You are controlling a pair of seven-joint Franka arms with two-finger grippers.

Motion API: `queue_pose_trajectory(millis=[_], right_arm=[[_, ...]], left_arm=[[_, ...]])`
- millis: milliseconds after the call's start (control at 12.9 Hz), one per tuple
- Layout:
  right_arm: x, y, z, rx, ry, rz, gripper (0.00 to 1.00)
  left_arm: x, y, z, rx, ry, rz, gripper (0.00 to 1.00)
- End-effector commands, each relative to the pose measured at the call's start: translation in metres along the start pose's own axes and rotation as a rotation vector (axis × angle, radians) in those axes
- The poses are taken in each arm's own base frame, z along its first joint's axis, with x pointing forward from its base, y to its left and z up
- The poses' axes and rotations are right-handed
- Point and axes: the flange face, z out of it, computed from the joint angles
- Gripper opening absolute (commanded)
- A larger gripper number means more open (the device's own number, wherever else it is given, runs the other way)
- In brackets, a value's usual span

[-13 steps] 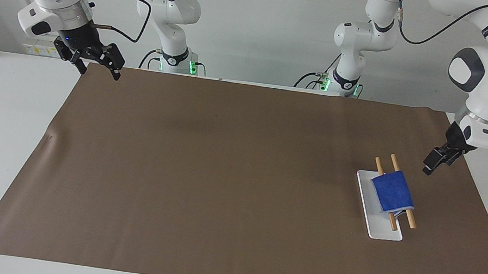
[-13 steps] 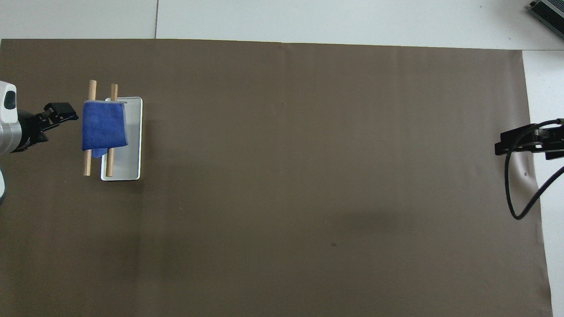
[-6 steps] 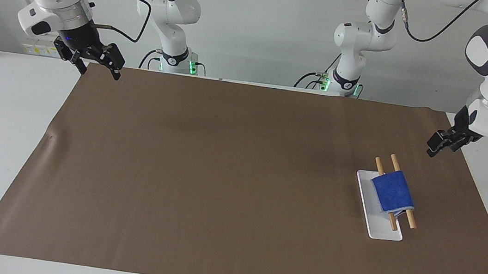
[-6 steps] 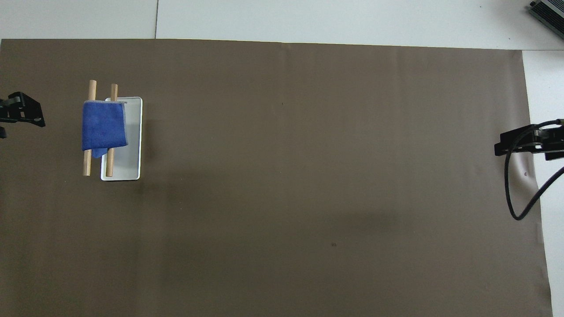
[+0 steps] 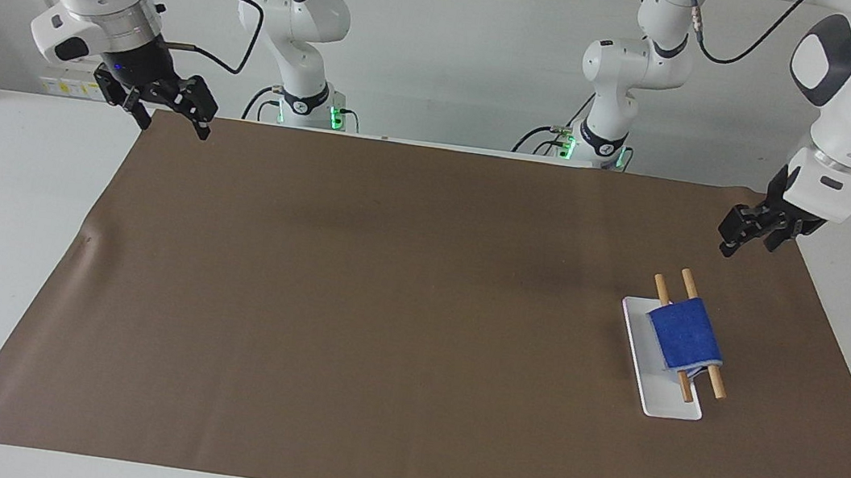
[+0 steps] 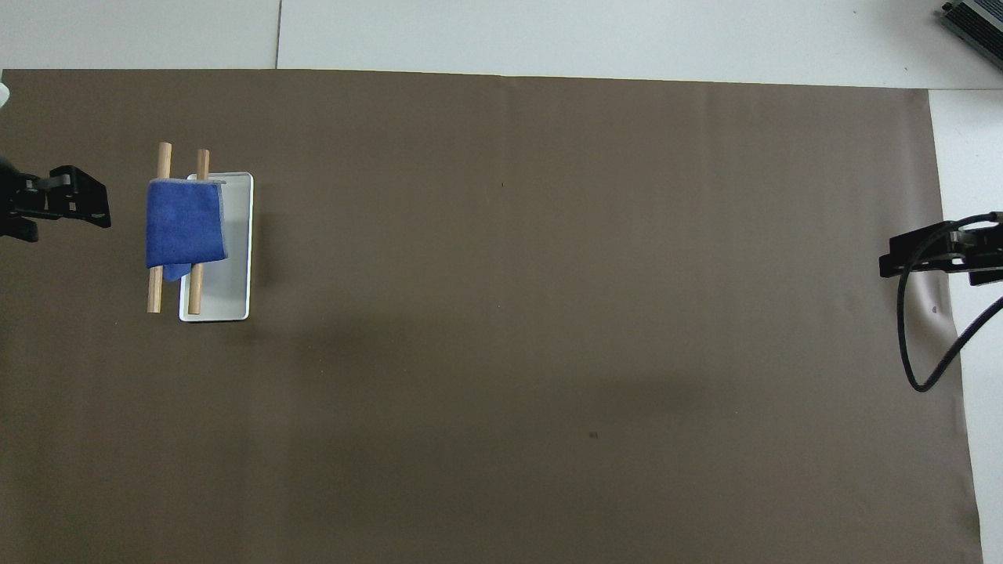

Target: Right arm passes towel to left arm to hang

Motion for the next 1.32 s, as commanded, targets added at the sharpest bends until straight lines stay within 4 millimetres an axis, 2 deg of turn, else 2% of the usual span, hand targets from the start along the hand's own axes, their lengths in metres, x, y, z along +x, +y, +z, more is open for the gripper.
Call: queue_pose_trajectory(millis=[0,78,233,930,1240], right_arm=[[-0.008,0.000,0.000,0.021,-0.006,-0.015,1.00],[-0.008,0.002,0.000,0.021,-0.006,-0.012,1.00],[-0.008,0.001,0.000,0.021,-0.006,-0.013,1.00],[-0.008,0.001,0.000,0.021,-0.006,-0.013,1.00],[-0.008,0.001,0.000,0.021,-0.006,-0.013,1.00]], left_arm=[[-0.009,-0.004,-0.011,0.018,-0.014,0.042,0.77],[-0.012,-0.003,-0.015,0.017,-0.008,0.064,0.80],[-0.012,-0.004,-0.020,0.011,0.009,0.087,1.00],[-0.019,-0.006,-0.032,0.011,0.029,0.091,1.00],[-0.021,-0.002,-0.036,0.009,0.038,0.144,1.00]])
